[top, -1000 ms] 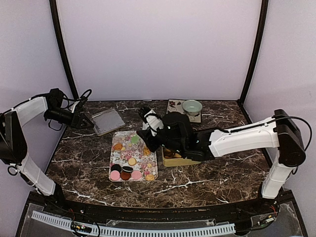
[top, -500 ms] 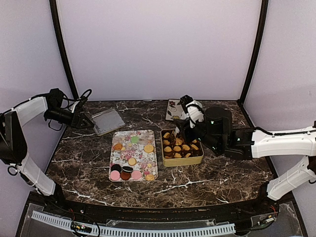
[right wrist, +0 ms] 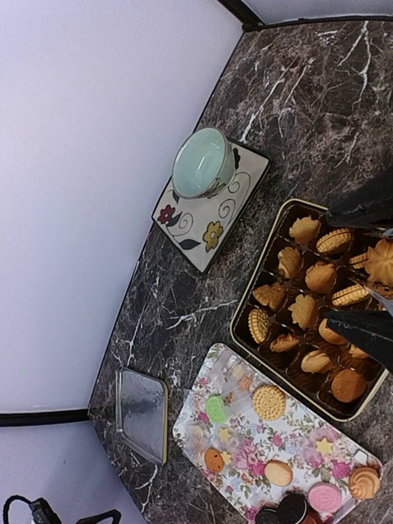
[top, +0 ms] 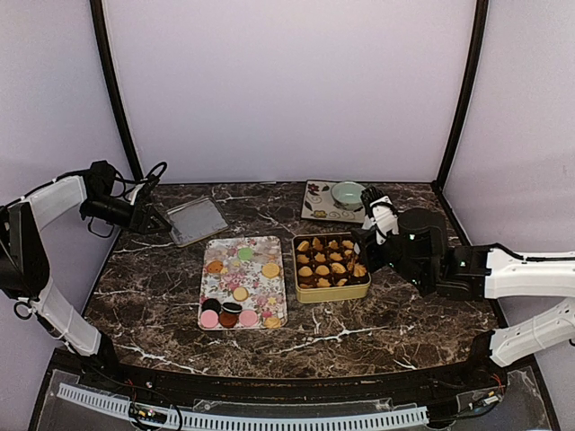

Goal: Pack the cookies
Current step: Place the fake cookies in the empty pocket of the box.

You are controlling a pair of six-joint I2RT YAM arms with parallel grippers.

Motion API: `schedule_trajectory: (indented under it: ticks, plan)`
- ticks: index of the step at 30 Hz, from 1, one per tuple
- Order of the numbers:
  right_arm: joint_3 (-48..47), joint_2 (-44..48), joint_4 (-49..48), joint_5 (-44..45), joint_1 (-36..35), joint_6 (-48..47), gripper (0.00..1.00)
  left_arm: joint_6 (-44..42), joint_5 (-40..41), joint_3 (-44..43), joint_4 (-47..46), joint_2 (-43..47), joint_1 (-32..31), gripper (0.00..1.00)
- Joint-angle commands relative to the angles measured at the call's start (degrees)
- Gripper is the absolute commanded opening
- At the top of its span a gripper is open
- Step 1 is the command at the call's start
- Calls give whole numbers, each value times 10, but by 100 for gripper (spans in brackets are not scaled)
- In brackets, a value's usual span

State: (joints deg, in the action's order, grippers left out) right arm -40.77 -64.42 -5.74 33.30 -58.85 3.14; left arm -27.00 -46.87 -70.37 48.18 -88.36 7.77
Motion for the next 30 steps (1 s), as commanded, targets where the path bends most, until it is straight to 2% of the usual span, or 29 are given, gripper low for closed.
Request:
schedule_trajectory:
  ticks: [1, 9, 13, 22, 30]
  plan:
    - [5, 1, -16, 13, 5, 12, 29, 1, -11, -7, 11, 11, 4, 91]
    - [4, 0, -13, 8, 5, 17, 41, 0, -12, -6, 11, 10, 4, 91]
    - [-3, 6, -7, 3, 5, 17, 43, -1, -15, -6, 11, 10, 4, 91]
    - [-24, 4, -2, -2, 6, 9, 42, -2, -14, 0, 10, 12, 4, 91]
    - [-51, -2, -9, -8, 25, -5, 34, -2, -13, 2, 9, 13, 4, 91]
